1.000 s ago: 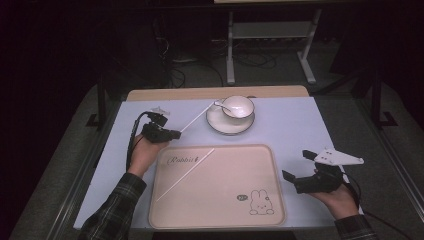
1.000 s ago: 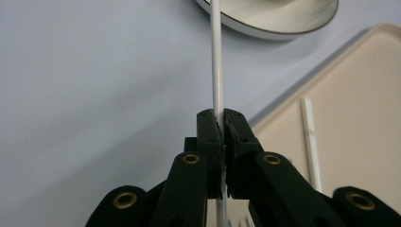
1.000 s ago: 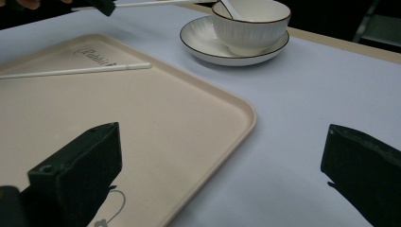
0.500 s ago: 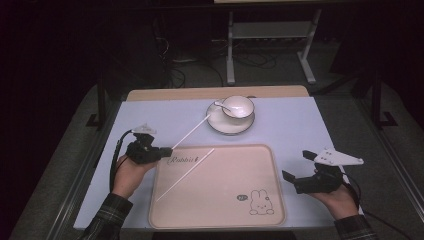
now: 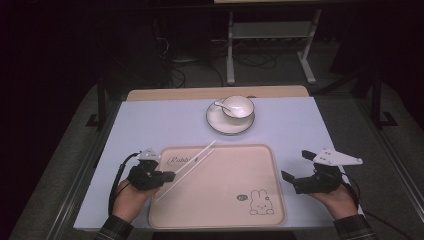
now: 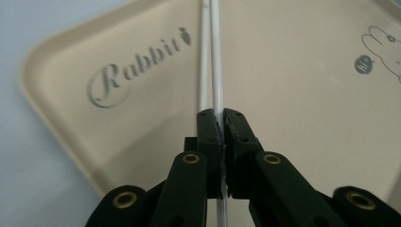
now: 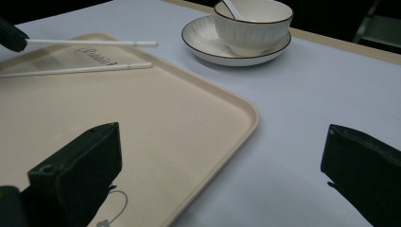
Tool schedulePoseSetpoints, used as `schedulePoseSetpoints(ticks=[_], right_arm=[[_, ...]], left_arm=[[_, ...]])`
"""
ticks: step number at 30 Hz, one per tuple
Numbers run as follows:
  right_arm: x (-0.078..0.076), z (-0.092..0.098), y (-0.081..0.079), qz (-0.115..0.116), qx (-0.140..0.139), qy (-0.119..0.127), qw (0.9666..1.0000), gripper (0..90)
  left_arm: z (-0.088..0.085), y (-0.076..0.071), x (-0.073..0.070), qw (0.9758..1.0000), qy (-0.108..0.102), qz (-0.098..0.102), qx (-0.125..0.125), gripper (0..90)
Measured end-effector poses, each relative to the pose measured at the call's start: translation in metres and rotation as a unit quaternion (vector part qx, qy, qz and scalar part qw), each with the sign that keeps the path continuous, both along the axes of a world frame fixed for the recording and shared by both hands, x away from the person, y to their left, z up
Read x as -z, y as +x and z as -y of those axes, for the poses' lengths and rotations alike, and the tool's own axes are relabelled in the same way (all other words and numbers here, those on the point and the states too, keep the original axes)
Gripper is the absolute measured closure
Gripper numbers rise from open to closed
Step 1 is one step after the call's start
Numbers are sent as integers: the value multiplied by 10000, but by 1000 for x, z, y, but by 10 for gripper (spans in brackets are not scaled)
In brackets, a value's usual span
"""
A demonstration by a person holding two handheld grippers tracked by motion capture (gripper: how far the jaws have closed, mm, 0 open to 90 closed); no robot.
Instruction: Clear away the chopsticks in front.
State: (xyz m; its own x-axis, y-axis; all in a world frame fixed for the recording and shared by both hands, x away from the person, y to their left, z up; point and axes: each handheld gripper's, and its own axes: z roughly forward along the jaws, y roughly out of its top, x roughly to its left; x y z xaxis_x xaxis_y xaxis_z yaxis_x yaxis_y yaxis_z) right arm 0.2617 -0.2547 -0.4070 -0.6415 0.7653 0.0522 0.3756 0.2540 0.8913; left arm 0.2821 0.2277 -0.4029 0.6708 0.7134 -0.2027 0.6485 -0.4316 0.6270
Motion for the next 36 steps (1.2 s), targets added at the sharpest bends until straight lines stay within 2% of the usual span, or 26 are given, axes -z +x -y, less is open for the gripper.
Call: schedulePoseSetpoints(ticks=[4,8,13,18,24,29,32,36], right_arm=[[0,1,0,-7,12,11,10000,0],[0,1,0,-10,10,3,10000,0],[0,1,0,-8,2,3,10000,0],[0,1,0,-14,-1,0,10000,0],[0,1,0,-11,0,-4,10000,0],[0,1,0,-10,1,0,10000,0],[1,1,1,-16,2,-12,10000,0],[0,0,1,-3,-14,-23,10000,0]], left_arm=[[6,-1,7,9998,137,-84,71,861],[4,-1,8,9998,146,-111,27,861],[7,0,13,9995,260,-177,62,859],[7,1,17,9992,284,-276,90,852],[6,1,18,9990,291,-292,155,829],[7,2,14,9995,202,-192,149,829],[11,4,10,9996,136,-98,248,888],[20,14,6,9991,100,35,402,897]])
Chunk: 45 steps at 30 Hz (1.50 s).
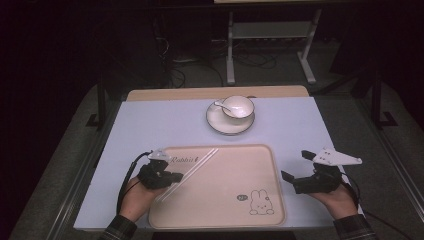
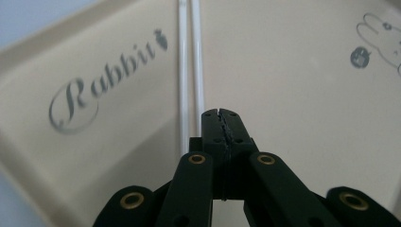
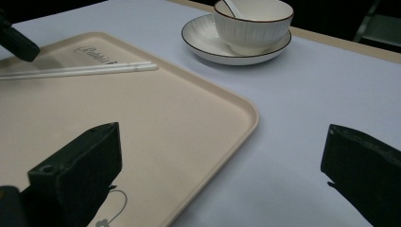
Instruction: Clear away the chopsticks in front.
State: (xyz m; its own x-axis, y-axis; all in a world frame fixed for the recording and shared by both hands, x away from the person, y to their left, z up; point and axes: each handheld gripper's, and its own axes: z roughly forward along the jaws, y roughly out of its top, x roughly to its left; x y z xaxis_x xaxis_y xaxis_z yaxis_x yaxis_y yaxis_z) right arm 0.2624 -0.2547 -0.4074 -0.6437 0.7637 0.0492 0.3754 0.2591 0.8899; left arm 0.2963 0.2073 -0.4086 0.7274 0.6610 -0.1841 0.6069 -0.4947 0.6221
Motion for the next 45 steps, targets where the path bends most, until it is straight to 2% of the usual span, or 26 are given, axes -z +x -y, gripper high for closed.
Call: schedulePoseSetpoints(ticks=[3,6,13,17,22,23,25,28,30,36,45], right_arm=[[0,0,0,-5,9,6,10000,0],[0,0,0,-5,11,2,10000,0],[0,1,0,-26,20,0,10000,0],[1,2,1,-32,34,6,10000,0],[1,4,0,-43,55,25,10000,0],[1,4,-1,-40,57,24,10000,0],[1,6,-1,-26,70,36,10000,0],[2,7,-2,-35,101,49,9999,0],[1,8,-2,-26,113,57,9999,0],[1,6,-3,-23,104,41,9999,0],[0,7,-3,-8,115,63,9999,0]], left_arm=[[11,12,-3,9998,-23,126,127,898],[26,26,-3,9994,-61,171,282,897],[72,64,2,9980,-68,253,575,897],[94,82,9,9977,-23,226,634,897],[112,96,24,9978,214,186,602,897],[112,97,26,9977,269,185,598,897],[111,100,29,9980,193,206,558,898],[107,100,28,9977,321,235,553,898],[101,100,28,9981,297,185,511,898],[84,98,26,9981,418,145,421,898],[61,92,24,9984,477,68,305,898]])
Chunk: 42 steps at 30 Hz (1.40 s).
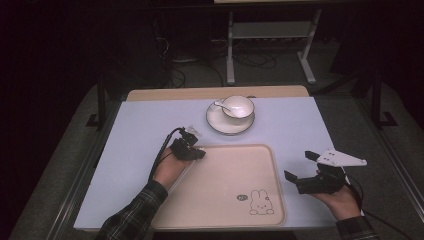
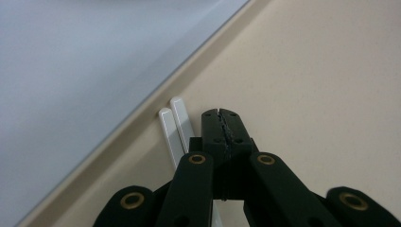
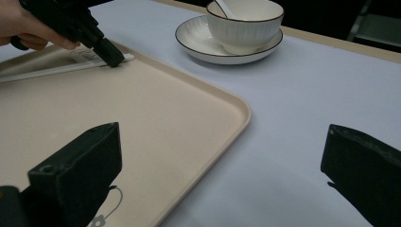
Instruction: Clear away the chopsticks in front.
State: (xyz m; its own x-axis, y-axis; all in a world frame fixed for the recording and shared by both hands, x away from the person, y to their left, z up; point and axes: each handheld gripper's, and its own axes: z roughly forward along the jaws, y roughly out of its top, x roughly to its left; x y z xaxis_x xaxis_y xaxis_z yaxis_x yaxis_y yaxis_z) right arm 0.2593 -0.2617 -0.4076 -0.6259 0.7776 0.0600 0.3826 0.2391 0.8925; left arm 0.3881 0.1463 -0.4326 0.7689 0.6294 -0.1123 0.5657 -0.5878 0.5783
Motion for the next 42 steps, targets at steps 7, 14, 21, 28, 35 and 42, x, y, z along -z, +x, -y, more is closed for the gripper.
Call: schedulePoseSetpoints(ticks=[7,14,21,28,35,42], right_arm=[[0,0,0,-3,2,4,10000,0],[0,-1,0,3,-6,-15,10000,0],[0,-1,0,1,-7,-19,10000,0],[-1,-1,0,11,-5,-12,10000,0],[-1,0,-1,9,9,-11,10000,0],[-1,-1,-1,10,-1,-29,10000,0]], left_arm=[[-21,-8,-1,9999,45,-50,-98,898],[-42,-21,-2,9997,67,-98,-204,898],[-59,-32,-3,9996,68,-158,-241,898],[-73,-46,-3,9993,0,-239,-285,898],[-83,-65,-5,9993,-28,-284,-252,897],[-94,-74,-5,9989,-23,-276,-373,897]])
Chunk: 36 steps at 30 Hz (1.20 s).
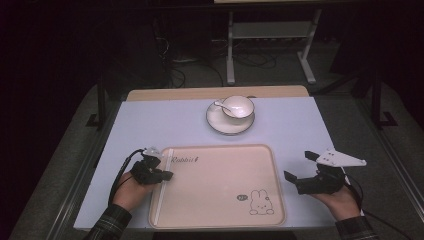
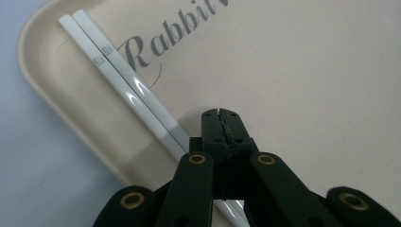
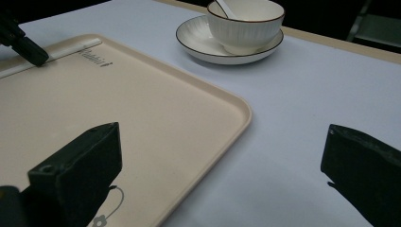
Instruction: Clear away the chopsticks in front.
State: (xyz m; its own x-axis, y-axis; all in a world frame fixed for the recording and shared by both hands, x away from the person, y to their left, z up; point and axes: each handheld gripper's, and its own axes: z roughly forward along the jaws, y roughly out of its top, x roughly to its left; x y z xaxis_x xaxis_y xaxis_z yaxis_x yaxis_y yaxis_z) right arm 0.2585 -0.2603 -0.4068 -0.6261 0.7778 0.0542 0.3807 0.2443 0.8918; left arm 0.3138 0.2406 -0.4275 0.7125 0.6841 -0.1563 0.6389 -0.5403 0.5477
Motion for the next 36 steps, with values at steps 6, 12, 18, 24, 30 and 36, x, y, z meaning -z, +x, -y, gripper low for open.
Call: schedulePoseSetpoints(ticks=[6,12,18,24,30,36], right_arm=[[0,0,0,7,5,1,10000,0],[0,0,0,2,-3,-2,10000,0],[0,0,-1,7,-29,-18,10000,0],[0,-1,-2,-4,-44,-14,10000,0],[0,0,-2,-3,-50,-9,10000,0],[0,-1,-3,-1,-67,-25,10000,0]], left_arm=[[-4,-2,-1,10000,-16,-15,-59,897],[-4,-2,-1,10000,12,22,-53,896],[-5,-4,-12,9989,-217,399,-65,766],[-18,-13,-27,9923,-758,978,-70,486],[-34,-27,-31,9869,-845,1348,-251,279],[-47,-40,-33,9822,-986,1554,-361,188]])
